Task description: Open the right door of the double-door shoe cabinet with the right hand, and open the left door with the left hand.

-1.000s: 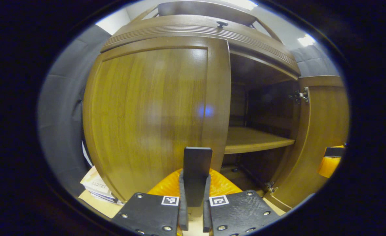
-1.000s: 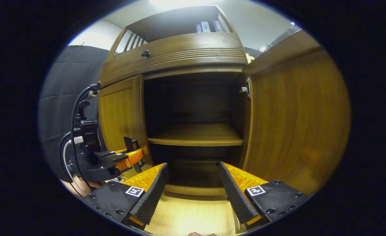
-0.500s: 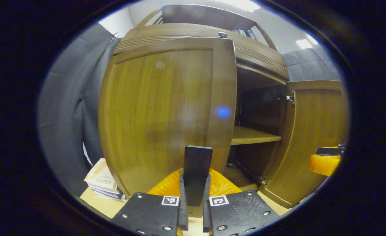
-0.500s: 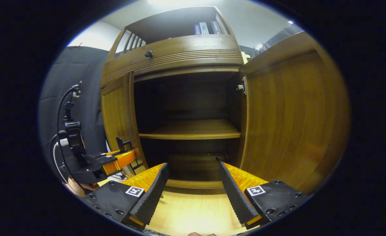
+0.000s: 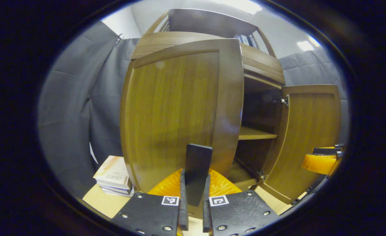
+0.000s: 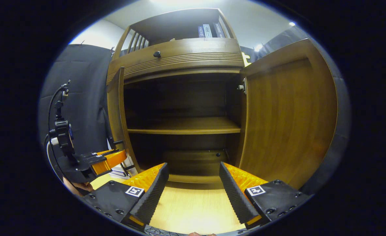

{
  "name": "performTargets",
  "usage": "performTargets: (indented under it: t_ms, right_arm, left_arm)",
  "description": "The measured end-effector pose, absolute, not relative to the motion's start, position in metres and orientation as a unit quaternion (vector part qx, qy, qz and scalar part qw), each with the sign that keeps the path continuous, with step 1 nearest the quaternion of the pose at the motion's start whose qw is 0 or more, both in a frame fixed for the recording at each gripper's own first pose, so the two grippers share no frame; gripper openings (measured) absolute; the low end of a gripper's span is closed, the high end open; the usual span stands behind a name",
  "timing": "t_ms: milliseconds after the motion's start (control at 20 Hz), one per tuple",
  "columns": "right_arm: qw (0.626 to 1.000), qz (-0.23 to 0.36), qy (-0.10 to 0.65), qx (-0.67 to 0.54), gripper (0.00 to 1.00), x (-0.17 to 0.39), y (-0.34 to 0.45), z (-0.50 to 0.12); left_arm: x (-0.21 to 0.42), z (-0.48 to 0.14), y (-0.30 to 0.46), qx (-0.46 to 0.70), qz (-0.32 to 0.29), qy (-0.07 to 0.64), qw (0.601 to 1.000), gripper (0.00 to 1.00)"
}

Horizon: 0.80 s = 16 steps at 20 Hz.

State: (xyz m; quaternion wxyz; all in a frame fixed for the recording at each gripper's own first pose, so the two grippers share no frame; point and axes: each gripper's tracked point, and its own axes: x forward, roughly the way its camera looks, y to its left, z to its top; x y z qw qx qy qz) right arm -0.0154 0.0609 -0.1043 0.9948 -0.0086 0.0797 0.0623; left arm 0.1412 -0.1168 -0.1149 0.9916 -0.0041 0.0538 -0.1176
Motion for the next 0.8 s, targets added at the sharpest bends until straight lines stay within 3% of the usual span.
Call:
performTargets:
  t_ms: [400, 600, 750, 800]
  right_arm:
    - [0.996, 0.048, 0.076, -0.007, 0.93, -0.044, 0.06, -0.108]
    - [0.997, 0.046, 0.07, 0.004, 0.93, -0.054, 0.062, -0.107]
    - [0.997, 0.045, 0.066, 0.004, 0.93, -0.062, 0.062, -0.108]
    - [0.997, 0.044, 0.064, 0.003, 0.93, -0.065, 0.061, -0.108]
  left_arm:
    - [0.109, -0.112, -0.076, -0.008, -0.107, 0.046, 0.993, 0.22]
    - [0.096, -0.109, -0.052, -0.011, -0.103, 0.041, 0.994, 0.16]
    - [0.088, -0.107, -0.036, -0.014, -0.101, 0.037, 0.994, 0.21]
    - [0.086, -0.106, -0.029, -0.014, -0.101, 0.035, 0.994, 0.15]
